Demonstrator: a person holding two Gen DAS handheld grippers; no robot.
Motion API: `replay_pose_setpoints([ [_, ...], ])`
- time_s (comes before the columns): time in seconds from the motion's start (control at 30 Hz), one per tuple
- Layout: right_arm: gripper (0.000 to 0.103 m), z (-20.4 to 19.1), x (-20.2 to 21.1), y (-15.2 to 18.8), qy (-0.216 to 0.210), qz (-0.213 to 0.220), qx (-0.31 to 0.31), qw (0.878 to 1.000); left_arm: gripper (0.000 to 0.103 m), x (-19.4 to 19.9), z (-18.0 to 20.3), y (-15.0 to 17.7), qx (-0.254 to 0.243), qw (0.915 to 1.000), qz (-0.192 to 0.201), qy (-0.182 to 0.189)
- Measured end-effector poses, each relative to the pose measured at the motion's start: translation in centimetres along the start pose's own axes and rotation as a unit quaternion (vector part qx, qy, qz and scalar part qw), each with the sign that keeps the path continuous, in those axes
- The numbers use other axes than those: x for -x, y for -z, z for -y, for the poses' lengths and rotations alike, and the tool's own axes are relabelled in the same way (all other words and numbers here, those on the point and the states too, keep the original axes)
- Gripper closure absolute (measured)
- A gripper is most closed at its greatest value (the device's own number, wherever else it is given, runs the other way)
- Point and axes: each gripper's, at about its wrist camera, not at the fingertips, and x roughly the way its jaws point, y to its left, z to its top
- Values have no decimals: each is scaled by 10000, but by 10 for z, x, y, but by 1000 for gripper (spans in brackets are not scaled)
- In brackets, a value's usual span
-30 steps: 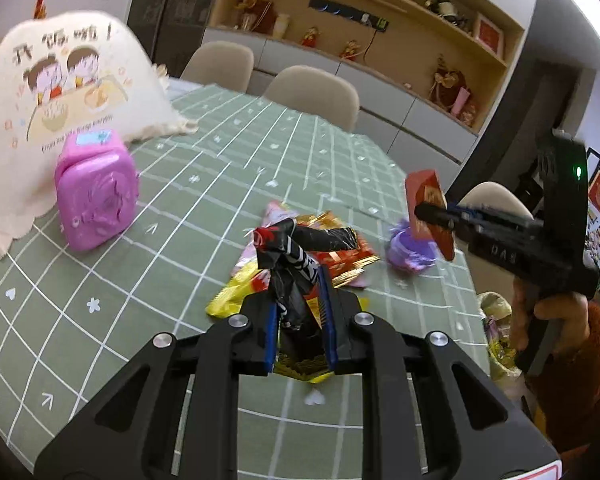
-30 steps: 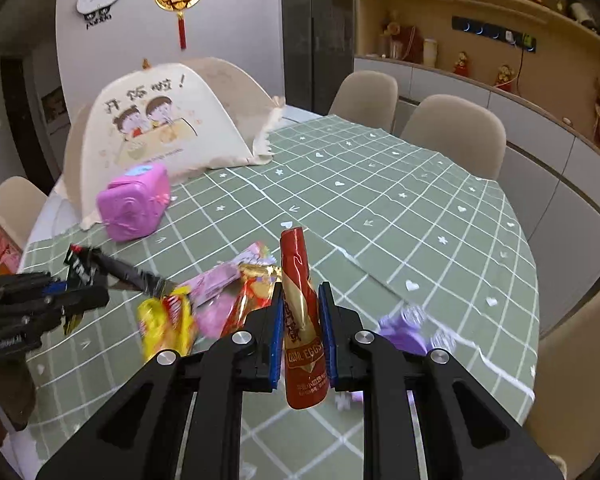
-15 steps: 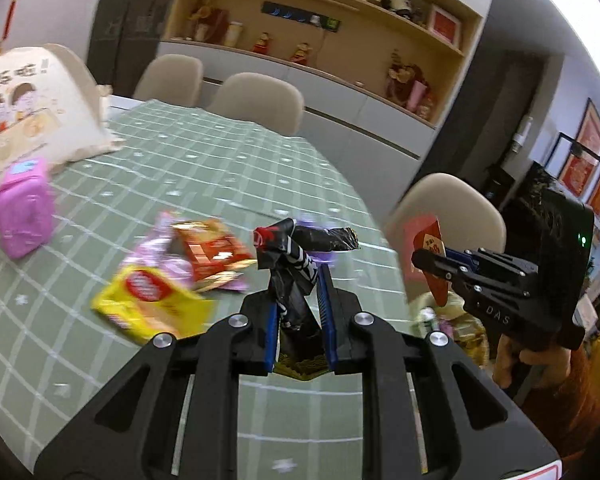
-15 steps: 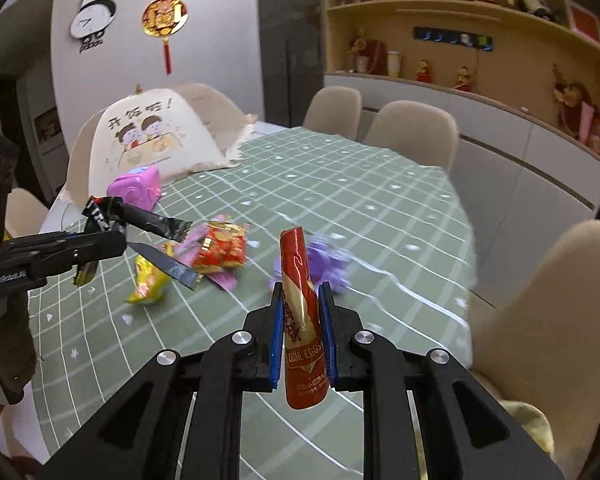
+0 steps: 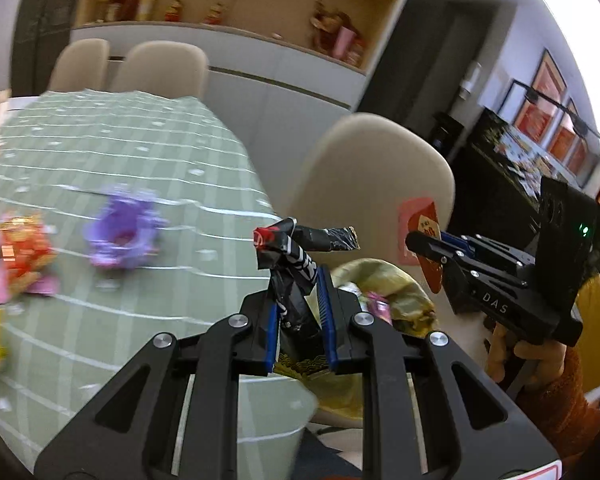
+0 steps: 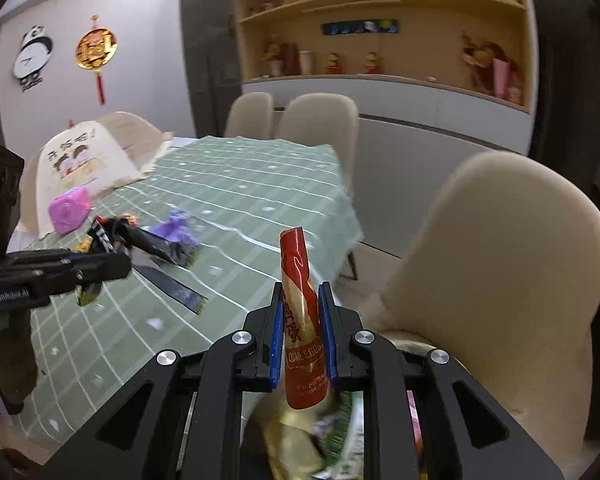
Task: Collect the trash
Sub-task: 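Carry the black wrapper and red packet with both tools to the trash bag, then open both tools to drop the wrapper and red packet into the trash bag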
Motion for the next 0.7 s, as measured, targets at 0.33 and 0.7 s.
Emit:
replay_pose_setpoints([
  [0.33,86,67,19,38,391,-44,-417,9984,86,-105,68,30,-356,9943,-878,491],
  [0.7,86,107,17,65,492,-170,-801,9954,83,-178,114,57,-669,9845,-1523,558],
])
